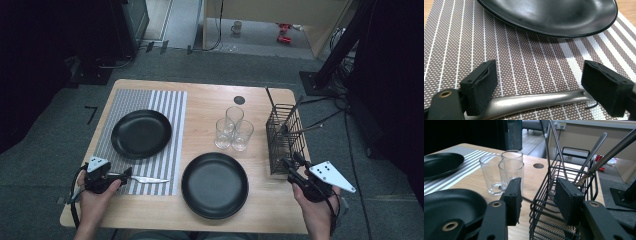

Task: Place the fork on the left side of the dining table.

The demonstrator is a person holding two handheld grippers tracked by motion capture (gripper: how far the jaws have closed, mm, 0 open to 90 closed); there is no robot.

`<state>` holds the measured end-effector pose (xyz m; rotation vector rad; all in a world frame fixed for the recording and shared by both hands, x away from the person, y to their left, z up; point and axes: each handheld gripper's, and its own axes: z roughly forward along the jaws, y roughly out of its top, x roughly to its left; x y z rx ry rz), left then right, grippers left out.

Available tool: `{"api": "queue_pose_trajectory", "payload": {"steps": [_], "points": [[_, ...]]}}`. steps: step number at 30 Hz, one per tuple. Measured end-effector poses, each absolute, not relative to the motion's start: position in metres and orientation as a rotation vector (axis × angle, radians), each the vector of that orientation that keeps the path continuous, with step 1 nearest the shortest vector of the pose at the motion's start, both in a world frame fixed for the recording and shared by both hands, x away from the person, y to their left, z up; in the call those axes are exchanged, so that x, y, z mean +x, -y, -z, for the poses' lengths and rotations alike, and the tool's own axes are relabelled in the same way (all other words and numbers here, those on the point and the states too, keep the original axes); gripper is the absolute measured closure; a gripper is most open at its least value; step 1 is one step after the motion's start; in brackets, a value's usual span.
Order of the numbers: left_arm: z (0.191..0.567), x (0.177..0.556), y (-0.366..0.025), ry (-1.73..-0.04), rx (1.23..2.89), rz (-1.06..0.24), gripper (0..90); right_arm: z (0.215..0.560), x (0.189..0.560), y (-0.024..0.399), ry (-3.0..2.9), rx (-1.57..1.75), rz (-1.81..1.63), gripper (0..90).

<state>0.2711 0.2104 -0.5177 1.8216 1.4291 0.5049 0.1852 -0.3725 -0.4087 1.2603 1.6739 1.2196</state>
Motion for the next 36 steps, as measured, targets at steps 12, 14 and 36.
{"api": "queue_pose_trajectory", "payload": {"steps": [12, 14, 36], "points": [[0.518, 0.271, -0.211, -1.43, 1.813, -0.499, 13.9, 0.415, 0.189, 0.357, -1.751, 1.191, -1.162, 41.6], [0.518, 0.271, -0.211, -1.431, 1.814, -0.5, 13.9, 0.416, 0.193, 0.353, -1.752, 1.179, -1.133, 44.0], [0.518, 0.271, -0.211, -1.432, 1.81, -0.497, 13.9, 0.402, 0.213, 0.368, -1.668, 1.2, -1.145, 72.4]]}}
